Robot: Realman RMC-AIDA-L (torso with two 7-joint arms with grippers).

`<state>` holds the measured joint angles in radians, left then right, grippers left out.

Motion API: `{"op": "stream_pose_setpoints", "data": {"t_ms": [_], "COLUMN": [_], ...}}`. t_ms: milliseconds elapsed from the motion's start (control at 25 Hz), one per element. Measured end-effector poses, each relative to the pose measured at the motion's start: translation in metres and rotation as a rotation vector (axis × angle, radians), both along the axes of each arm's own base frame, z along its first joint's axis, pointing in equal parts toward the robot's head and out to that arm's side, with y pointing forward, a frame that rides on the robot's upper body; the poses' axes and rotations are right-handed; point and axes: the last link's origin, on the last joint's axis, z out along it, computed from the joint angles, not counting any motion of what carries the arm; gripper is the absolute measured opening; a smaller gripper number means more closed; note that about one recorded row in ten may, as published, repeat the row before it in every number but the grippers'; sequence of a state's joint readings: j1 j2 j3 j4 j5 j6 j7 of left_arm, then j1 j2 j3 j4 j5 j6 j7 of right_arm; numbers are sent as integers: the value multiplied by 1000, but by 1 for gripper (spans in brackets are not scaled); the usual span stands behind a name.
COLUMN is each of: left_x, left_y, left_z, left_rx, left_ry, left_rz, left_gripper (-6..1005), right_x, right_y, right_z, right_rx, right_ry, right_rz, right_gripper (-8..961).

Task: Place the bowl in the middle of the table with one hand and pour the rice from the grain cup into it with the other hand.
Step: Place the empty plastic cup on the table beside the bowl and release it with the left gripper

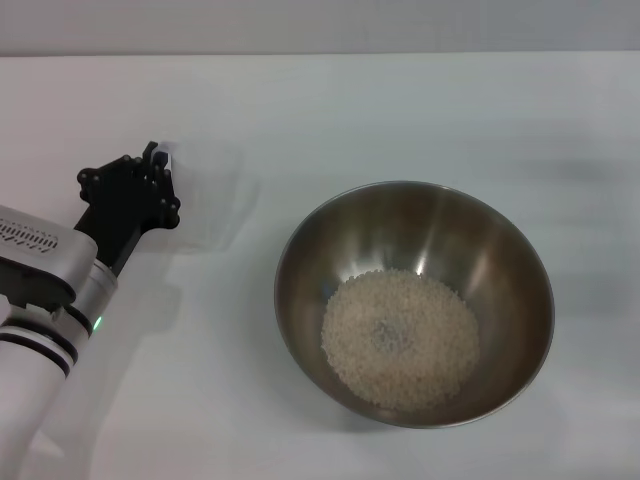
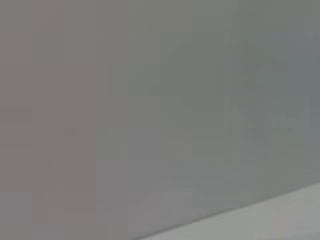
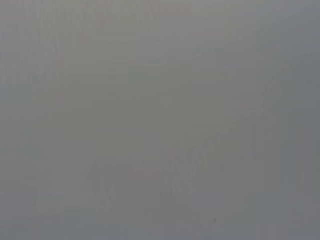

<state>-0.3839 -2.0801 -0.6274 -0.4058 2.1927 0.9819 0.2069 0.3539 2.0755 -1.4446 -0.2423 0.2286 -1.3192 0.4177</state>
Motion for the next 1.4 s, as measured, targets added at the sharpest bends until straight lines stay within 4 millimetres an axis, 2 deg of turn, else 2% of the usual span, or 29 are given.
{"op": "stream_pose_setpoints", "data": {"t_ms": [600,1400], "left_x": [-7,-13], "left_y": [-3,-6], "left_z": [-1,0], "left_rx": [-14,-15], "left_ry": [11,9], "left_rz": [21,37], "left_gripper": [32,33], "right_x": [5,3], "right_y": [-7,-6], "right_z": [-3,-3], "right_rx": [-11,-13], "right_ry": [24,21], "right_rz": [-1,7], "right_gripper": [496,496]}}
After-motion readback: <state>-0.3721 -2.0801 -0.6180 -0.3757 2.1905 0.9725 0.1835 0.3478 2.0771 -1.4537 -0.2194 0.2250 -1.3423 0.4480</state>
